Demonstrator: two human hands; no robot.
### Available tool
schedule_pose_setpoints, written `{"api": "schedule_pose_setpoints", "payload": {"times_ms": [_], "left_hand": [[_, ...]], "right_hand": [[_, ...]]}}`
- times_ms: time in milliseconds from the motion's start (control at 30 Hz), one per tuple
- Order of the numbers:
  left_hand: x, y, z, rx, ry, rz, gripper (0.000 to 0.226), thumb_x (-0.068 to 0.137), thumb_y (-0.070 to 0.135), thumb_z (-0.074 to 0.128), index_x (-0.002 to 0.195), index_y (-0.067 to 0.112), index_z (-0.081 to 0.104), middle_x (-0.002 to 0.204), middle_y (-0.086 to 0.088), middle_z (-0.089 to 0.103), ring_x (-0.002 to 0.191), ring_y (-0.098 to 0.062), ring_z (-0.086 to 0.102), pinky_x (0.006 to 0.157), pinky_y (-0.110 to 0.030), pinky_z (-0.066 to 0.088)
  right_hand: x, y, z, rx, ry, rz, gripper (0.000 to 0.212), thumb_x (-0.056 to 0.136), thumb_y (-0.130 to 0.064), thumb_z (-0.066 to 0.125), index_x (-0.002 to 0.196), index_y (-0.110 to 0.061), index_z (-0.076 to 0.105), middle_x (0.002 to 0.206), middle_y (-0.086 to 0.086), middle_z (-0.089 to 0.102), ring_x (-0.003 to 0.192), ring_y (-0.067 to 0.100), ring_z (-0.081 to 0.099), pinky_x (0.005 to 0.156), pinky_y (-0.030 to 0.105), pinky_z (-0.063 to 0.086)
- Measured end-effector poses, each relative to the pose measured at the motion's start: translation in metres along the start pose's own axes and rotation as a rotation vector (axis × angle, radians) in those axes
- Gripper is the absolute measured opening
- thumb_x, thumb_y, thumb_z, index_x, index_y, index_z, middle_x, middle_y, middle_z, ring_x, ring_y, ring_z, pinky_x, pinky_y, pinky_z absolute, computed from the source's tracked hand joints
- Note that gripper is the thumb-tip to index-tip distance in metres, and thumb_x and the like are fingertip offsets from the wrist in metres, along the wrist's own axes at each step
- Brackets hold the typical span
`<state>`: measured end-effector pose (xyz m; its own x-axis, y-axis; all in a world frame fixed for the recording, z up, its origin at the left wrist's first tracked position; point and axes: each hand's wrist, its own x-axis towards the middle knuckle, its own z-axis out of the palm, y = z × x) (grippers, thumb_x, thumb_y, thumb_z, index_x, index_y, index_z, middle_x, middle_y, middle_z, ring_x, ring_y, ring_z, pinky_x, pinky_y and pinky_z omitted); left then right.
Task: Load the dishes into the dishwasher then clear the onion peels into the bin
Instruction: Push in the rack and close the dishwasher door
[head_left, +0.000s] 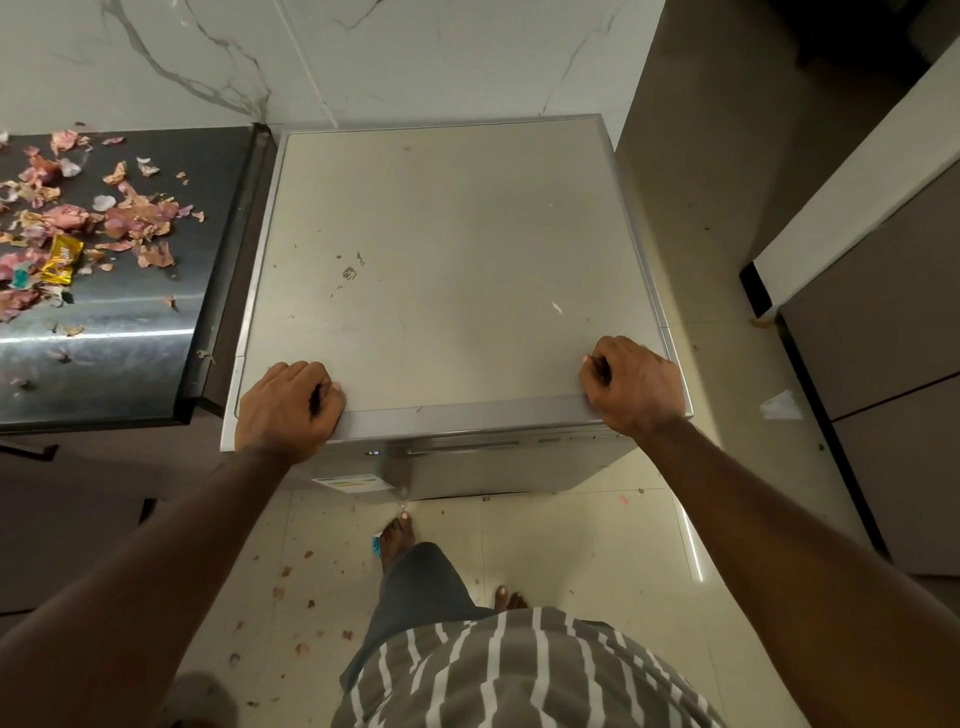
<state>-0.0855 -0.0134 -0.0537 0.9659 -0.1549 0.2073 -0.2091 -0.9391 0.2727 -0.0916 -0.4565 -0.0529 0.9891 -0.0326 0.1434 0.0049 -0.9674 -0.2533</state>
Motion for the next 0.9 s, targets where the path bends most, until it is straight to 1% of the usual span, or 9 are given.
{"api": "schedule_pose_setpoints", "payload": {"times_ms": [167, 433, 633, 767, 900], "left_hand": [[-0.0005, -0.0002, -0.0007, 0.011, -0.004, -0.006, 0.023, 0.095, 0.035, 0.05, 0.075, 0.026, 0.044, 0.068, 0.008, 0.049, 0.07, -0.016, 0.043, 0.058, -0.031, 0.028], [-0.0007, -0.0025, 0.0005, -0.003, -0.012, 0.0, 0.024, 0.095, 0.036, 0.05, 0.075, 0.025, 0.045, 0.068, 0.008, 0.049, 0.069, -0.017, 0.043, 0.058, -0.031, 0.03], [0.0003, -0.0042, 0.0003, 0.017, -0.015, 0.026, 0.026, 0.094, 0.037, 0.051, 0.073, 0.024, 0.045, 0.067, 0.008, 0.048, 0.068, -0.017, 0.043, 0.056, -0.03, 0.027], [0.0026, -0.0035, 0.0017, 0.022, -0.01, 0.031, 0.027, 0.095, 0.038, 0.051, 0.073, 0.024, 0.045, 0.066, 0.008, 0.047, 0.067, -0.017, 0.042, 0.056, -0.03, 0.029], [-0.0022, -0.0012, 0.0033, 0.032, -0.02, 0.001, 0.027, 0.095, 0.039, 0.051, 0.073, 0.025, 0.043, 0.067, 0.008, 0.047, 0.068, -0.017, 0.042, 0.057, -0.03, 0.028]], "right_hand": [[0.0, -0.0005, 0.0002, -0.001, -0.017, -0.002, 0.027, 0.1, -0.04, 0.05, 0.078, -0.026, 0.046, 0.073, -0.008, 0.053, 0.061, 0.018, 0.05, 0.06, 0.029, 0.035], [0.0001, -0.0013, -0.0009, -0.004, -0.016, 0.003, 0.027, 0.099, -0.04, 0.05, 0.076, -0.027, 0.045, 0.071, -0.008, 0.052, 0.059, 0.016, 0.048, 0.057, 0.027, 0.032], [-0.0002, -0.0025, -0.0006, 0.006, -0.018, 0.011, 0.027, 0.1, -0.04, 0.049, 0.076, -0.027, 0.046, 0.071, -0.009, 0.052, 0.06, 0.016, 0.05, 0.058, 0.028, 0.039], [0.0, -0.0012, -0.0011, 0.002, 0.001, 0.008, 0.027, 0.099, -0.039, 0.049, 0.076, -0.026, 0.046, 0.071, -0.009, 0.052, 0.06, 0.017, 0.051, 0.058, 0.03, 0.043], [-0.0008, -0.0019, -0.0019, -0.001, -0.015, -0.001, 0.027, 0.099, -0.039, 0.05, 0.076, -0.025, 0.045, 0.073, -0.008, 0.053, 0.061, 0.02, 0.052, 0.058, 0.031, 0.042]]}}
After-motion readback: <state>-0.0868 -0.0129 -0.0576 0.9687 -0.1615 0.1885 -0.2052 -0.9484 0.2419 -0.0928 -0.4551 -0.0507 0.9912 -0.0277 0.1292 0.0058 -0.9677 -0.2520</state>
